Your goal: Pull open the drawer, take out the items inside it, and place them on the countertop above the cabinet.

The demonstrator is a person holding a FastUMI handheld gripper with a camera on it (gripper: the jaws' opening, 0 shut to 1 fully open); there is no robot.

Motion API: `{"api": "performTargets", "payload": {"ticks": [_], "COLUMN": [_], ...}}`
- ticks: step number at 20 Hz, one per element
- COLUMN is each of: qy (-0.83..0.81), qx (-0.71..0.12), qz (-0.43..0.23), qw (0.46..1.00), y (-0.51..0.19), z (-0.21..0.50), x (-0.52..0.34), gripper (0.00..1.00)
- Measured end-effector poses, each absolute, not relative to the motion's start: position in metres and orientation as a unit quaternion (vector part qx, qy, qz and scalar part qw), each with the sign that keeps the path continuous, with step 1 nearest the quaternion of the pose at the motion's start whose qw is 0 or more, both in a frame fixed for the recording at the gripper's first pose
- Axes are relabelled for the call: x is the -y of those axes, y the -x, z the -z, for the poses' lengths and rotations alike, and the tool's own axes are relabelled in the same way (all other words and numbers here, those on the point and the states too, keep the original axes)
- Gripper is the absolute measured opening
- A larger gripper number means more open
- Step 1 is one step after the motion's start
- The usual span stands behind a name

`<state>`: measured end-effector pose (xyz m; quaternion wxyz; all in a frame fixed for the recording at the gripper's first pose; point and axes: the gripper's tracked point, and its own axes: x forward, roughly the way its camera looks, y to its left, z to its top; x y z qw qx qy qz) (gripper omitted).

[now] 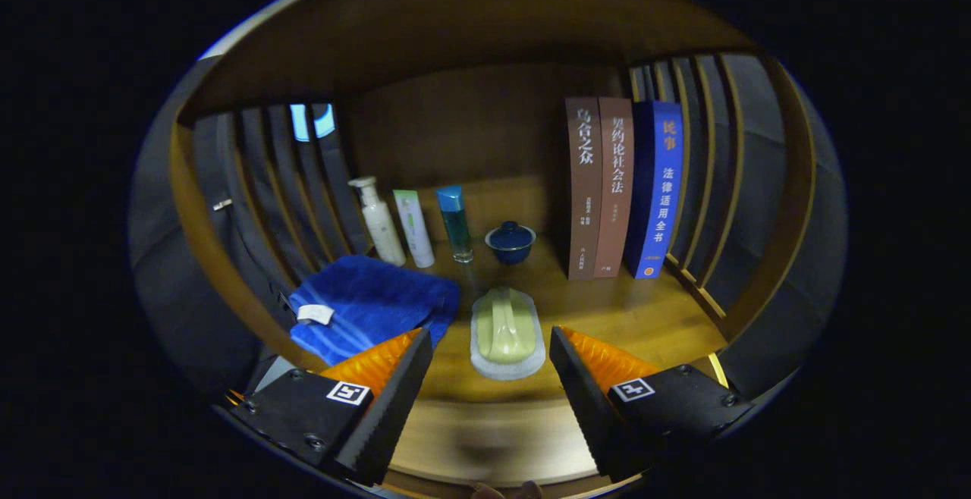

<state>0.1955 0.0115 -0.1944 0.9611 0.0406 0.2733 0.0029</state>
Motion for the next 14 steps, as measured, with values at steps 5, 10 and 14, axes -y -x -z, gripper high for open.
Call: {"api": "performTargets", "payload": {"ticks": [5, 10, 14], "qy": [-0.037, -0.032, -0.03], "qx": [-0.191, -0.17, -0.173], "qz": [-0.005, 0.002, 0.019], "qw": [0.981, 0.985, 0.984], "y": [-0.117, -0.042, 0.003], "z": [0.165, 0.2, 0.247], "x": [-0.012, -0.008, -0.001], "gripper": [0.99, 1.0, 0.99]}}
